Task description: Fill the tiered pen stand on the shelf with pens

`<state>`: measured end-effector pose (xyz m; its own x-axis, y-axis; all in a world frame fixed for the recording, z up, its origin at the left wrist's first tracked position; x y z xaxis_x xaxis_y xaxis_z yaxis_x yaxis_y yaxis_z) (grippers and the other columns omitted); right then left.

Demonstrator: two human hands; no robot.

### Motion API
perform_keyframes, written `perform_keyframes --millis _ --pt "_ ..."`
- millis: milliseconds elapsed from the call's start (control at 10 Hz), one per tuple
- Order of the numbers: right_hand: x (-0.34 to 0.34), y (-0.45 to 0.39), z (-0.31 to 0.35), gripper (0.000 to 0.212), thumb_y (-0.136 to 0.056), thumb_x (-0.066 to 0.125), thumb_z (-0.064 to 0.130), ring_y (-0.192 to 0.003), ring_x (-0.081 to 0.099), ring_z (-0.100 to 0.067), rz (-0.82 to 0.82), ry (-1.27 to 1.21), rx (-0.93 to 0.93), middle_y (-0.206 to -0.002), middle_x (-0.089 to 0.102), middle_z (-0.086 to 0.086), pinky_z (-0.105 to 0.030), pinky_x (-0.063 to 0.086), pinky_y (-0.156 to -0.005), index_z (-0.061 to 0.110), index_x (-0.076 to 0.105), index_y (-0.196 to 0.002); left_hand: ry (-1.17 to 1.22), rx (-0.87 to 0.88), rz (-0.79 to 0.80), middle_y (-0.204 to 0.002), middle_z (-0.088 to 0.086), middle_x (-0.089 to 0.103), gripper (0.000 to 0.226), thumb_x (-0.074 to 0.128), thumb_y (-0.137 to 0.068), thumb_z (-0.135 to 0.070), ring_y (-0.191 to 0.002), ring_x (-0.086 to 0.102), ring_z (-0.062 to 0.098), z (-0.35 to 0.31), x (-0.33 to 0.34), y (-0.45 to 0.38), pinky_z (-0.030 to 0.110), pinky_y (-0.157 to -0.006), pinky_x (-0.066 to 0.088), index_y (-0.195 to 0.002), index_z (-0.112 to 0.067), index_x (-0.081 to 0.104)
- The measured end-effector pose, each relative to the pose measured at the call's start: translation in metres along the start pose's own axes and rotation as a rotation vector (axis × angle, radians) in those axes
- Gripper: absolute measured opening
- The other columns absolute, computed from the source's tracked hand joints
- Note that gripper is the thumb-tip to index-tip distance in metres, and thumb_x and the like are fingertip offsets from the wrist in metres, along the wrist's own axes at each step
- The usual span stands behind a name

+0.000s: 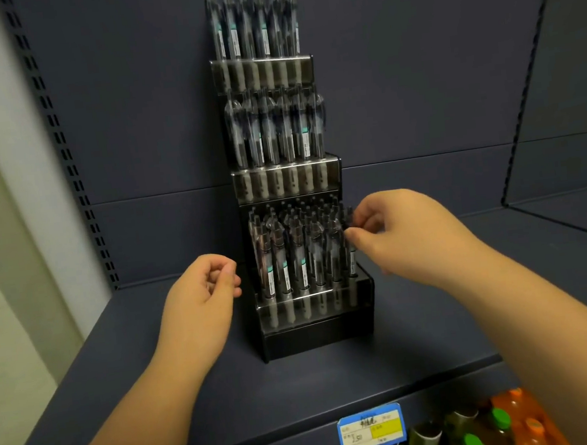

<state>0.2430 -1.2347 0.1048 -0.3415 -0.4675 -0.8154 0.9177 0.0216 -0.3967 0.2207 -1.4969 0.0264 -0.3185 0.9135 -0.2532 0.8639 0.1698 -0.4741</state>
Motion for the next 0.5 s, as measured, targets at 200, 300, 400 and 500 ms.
perform_keyframes --millis 200,300,400,500 --pt "0.001 -0.001 -0.001 0.011 -0.096 0.063 0.039 -0.064 0.062 -0.002 0.003 -0.002 0.007 -0.083 0.070 0.013 -0.022 0.041 -0.057 0.034 0.061 -0.086 -0.017 0.004 0.003 -0.081 -0.008 0.067 0.017 0.054 -0.101 -0.019 -0.075 0.066 -0.001 0.001 -0.001 -0.001 0.035 -0.081 0.055 -0.092 -0.030 0.063" --pt "0.000 0.001 0.002 0.011 -0.096 0.063 0.039 -0.062 0.061 -0.001 0.005 0.005 -0.005 -0.085 0.070 0.014 -0.022 0.041 -0.057 0.034 0.061 -0.086 -0.020 0.001 0.009 -0.081 -0.008 0.068 0.017 0.054 -0.101 -0.018 -0.075 0.066 0.000 0.002 0.000 -0.001 0.036 -0.081 0.055 -0.092 -0.030 0.063" --pt "0.003 0.001 0.001 0.010 -0.097 0.062 0.039 -0.061 0.061 -0.001 -0.005 -0.005 -0.002 -0.088 0.070 0.013 -0.023 0.045 -0.060 0.034 0.062 -0.088 -0.032 -0.011 0.022 -0.081 -0.007 0.068 0.018 0.054 -0.100 -0.018 -0.075 0.066 0.000 0.006 0.001 -0.002 0.036 -0.081 0.055 -0.092 -0.029 0.064" --pt "0.001 0.010 -0.001 0.019 -0.096 0.062 0.046 -0.067 0.063 -0.002 -0.023 -0.034 0.009 -0.099 0.072 0.015 -0.027 0.052 -0.071 0.032 0.067 -0.109 -0.051 -0.019 0.017 -0.082 -0.006 0.069 0.018 0.054 -0.100 -0.019 -0.077 0.066 0.001 0.007 0.001 -0.003 0.031 -0.079 0.053 -0.092 -0.030 0.064"
Point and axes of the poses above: each hand's wrist, its own y-axis away from the middle knuckle, its own x-axis out of the palm, z = x × y, the point moved 9 cm from there along -y, towards the middle knuckle
